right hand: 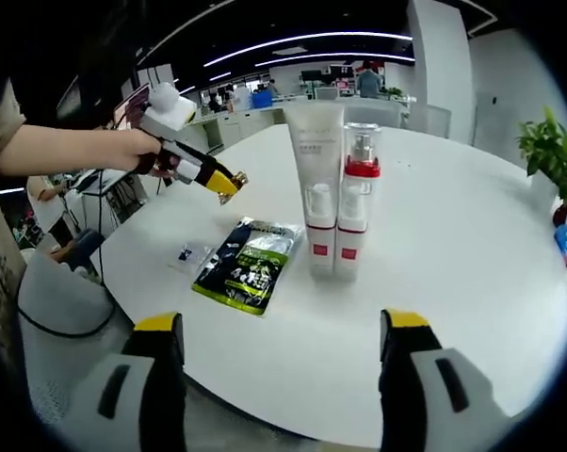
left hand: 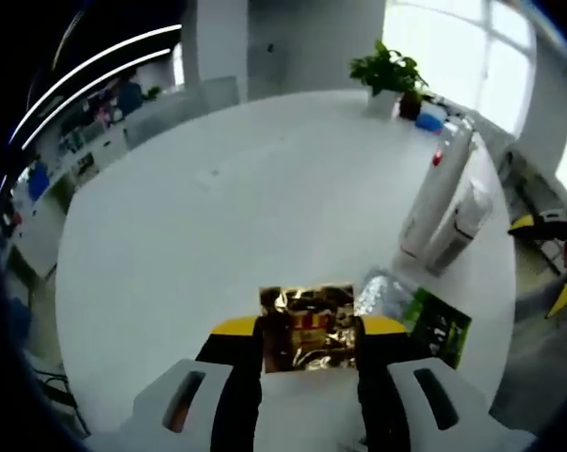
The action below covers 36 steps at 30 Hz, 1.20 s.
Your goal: Arrange the skincare products in the storage area until every visible bottle or jar stands upright without overlapping.
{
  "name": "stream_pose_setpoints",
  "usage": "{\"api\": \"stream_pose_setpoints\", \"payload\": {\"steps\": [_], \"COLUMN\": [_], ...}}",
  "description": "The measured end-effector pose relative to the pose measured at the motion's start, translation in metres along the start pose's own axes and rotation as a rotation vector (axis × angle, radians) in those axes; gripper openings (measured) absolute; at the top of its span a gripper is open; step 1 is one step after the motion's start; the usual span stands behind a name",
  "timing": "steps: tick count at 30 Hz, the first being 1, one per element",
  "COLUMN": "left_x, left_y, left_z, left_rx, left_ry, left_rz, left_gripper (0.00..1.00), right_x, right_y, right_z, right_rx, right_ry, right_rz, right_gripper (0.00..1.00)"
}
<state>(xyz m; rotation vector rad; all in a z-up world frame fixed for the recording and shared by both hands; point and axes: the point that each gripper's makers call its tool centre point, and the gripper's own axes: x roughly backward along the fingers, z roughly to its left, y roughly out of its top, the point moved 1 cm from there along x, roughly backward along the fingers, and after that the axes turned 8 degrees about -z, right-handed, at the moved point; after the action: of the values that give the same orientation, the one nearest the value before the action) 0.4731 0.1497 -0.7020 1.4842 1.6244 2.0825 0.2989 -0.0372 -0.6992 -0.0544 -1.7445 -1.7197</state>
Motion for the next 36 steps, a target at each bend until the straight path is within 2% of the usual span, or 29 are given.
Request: {"api": "stream_pose_setpoints", "payload": {"steps": [14, 24, 36], "left_x": [0.025, 0.040, 0.058], "left_y": [-0.021, -0.037, -0.037], "left_z": [-0.022, -0.035, -0.046], "left_rx": [0.034, 0.061, 0.067], "left_ry": [0.020, 0.043, 0.077], "left_rz": [-0.002, 0.001, -0.034], "left_gripper": [0.35, 0.35, 0.35], "right_x": [0.007, 0.007, 0.005], "right_y": [0.013, 0.012, 0.009], "right_z": [0.015, 0.015, 0.016], "right_rx": [0.010, 0.013, 0.032], "right_ry": [0.015, 0.036, 0.062], "right_rz": [-0.027, -0.033, -0.022], "right_gripper": [0.85, 0.84, 0.84]}}
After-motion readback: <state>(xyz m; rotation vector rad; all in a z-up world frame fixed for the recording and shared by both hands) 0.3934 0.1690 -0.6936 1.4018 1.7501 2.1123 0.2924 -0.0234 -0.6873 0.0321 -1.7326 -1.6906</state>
